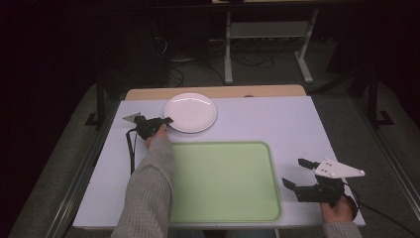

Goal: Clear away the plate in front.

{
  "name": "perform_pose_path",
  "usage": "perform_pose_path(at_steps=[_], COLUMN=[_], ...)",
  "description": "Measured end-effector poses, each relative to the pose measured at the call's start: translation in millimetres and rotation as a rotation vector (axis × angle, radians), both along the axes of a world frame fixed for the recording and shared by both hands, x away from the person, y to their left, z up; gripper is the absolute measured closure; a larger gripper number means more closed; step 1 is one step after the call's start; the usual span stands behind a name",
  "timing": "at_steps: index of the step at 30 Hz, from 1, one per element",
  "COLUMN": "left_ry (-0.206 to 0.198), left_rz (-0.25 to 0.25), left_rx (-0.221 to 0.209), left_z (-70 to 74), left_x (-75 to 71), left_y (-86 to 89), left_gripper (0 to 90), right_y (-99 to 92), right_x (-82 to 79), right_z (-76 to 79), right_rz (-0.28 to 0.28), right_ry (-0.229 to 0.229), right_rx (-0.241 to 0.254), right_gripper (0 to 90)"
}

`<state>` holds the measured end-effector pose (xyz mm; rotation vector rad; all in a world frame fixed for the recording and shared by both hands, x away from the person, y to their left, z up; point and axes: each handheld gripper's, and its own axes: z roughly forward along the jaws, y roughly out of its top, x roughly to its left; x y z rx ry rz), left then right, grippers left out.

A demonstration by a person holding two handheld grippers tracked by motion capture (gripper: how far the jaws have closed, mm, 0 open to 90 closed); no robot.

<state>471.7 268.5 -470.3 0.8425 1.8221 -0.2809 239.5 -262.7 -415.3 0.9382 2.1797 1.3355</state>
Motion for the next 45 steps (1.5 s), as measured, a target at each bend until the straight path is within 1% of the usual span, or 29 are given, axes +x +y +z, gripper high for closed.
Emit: perform_pose_path(at_steps=[5,8,9,10,15,16,18,19,22,23,26,27,29,30,37,42,45], left_ry=[-0.048,-0.063,-0.086,-0.094,-0.109,-0.122,-0.128,-0.139,-0.148,-0.156,-0.159,-0.162,-0.167,-0.172,-0.200,-0.209,-0.223], left_rz=[-0.011,-0.012,-0.027,-0.034,-0.053,-0.064,-0.068,-0.076,-0.086,-0.097,-0.104,-0.113,-0.117,-0.121,-0.122,-0.126,-0.138], left_rx=[-0.015,-0.029,-0.024,-0.020,-0.034,-0.043,-0.047,-0.049,-0.043,-0.041,-0.036,-0.029,-0.030,-0.035,-0.053,-0.049,-0.047], left_z=[4.8,7.0,9.9,11.6,16.8,19.4,20.8,24.0,27.8,30.5,34.2,37.8,39.6,43.5,53.8,58.9,63.8], left_x=[-0.6,-0.9,-1.6,-2.0,-4.2,-5.2,-5.9,-7.4,-9.3,-11.7,-14.5,-16.7,-18.0,-20.3,-25.2,-27.9,-30.8], left_y=[3.3,5.0,7.1,8.3,13.0,15.4,16.7,19.7,22.8,26.7,30.7,33.8,35.2,37.1,43.6,47.5,50.6], left_gripper=[86.1,86.2,86.2,86.3,86.3,86.3,86.3,86.4,86.3,86.3,86.4,86.4,86.4,86.4,86.5,86.4,86.4], right_y=[0.7,0.8,1.0,1.1,1.8,1.9,2.1,2.2,2.5,2.9,3.6,4.2,3.7,3.5,5.2,5.1,5.5], right_x=[0.3,0.3,0.2,0.3,1.0,1.0,0.8,0.9,1.0,1.0,1.2,1.2,2.1,2.5,3.5,4.3,4.7], right_z=[-0.6,-0.7,-0.8,-0.9,-1.5,-1.5,-1.6,-1.7,-1.8,-1.9,-2.3,-2.2,-2.0,-2.1,-2.5,-2.8,-3.1], right_rz=[-0.001,0.000,0.000,0.002,0.006,0.005,0.004,0.003,0.001,0.000,0.004,0.005,-0.004,-0.007,-0.007,-0.010,-0.014], right_ry=[0.003,0.002,0.003,0.005,0.009,0.009,0.010,0.010,0.012,0.013,0.013,0.014,0.013,0.013,0.013,0.014,0.019], right_rx=[-0.003,-0.004,-0.006,-0.007,-0.011,-0.012,-0.013,-0.015,-0.015,-0.016,-0.017,-0.022,-0.016,-0.013,-0.020,-0.023,-0.024], right_gripper=[13.7,13.7,13.7,13.7,13.7,13.7,13.7,13.7,13.7,13.7,13.7,13.7,13.7,13.7,13.7,13.7,13.7])
